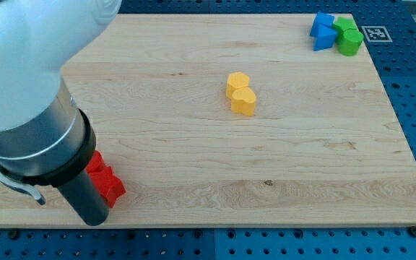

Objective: Slide red circle and red star a bit right

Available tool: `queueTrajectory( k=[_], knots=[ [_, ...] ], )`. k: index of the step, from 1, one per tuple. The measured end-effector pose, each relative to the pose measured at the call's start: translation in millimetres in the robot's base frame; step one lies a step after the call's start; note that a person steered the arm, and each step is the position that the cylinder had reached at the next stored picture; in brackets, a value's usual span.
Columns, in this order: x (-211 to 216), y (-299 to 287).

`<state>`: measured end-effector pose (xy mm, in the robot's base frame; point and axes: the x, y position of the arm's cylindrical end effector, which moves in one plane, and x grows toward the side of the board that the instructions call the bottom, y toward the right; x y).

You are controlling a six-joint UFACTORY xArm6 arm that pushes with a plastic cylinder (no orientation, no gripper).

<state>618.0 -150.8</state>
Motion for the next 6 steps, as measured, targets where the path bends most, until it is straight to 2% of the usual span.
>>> queueTrajectory(
  k=[1,2,3,4,5,6],
  knots=[
    [-3.5,0.0],
    [-54.2,7.2],
    [-71.0,16.2],
    [-49.6,5.0],
    [-49.4,-43.4],
    [-71.2,-75.5]
  ],
)
